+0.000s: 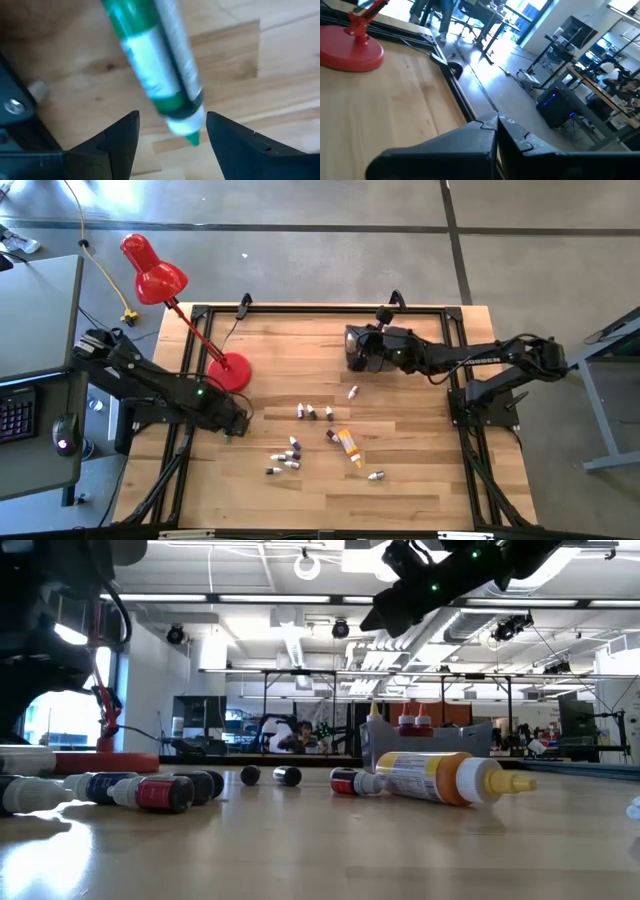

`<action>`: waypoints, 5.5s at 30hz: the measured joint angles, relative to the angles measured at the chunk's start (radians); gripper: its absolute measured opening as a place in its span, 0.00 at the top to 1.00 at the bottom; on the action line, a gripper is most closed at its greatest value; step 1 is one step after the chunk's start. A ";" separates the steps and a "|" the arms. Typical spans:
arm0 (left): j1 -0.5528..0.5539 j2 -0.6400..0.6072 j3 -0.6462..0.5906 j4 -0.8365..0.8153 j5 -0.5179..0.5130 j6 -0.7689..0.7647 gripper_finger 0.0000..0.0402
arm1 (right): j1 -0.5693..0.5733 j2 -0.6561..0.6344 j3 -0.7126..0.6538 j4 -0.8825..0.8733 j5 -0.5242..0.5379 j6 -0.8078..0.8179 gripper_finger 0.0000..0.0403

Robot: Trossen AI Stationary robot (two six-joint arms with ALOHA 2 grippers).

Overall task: Pick & Place food coloring
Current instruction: Put the large green food coloring bottle into the bin

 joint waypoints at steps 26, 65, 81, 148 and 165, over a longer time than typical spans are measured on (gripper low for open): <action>-0.090 0.189 0.003 0.083 -0.116 0.121 0.51 | -0.008 0.000 0.000 -0.015 -0.018 0.011 1.00; 0.748 0.252 0.459 0.312 0.194 1.244 0.72 | 0.081 0.210 -0.001 0.141 -0.387 -0.251 0.68; 0.826 0.506 0.459 0.667 0.649 0.980 0.71 | 0.145 0.280 -0.001 0.229 -0.100 -0.544 0.67; 0.509 0.508 0.457 0.695 -0.710 2.388 0.71 | 0.116 0.179 0.000 -0.016 -0.203 0.121 0.67; 0.504 0.508 0.458 0.702 -0.729 2.361 0.71 | 0.137 0.179 0.000 0.030 0.071 -0.111 0.61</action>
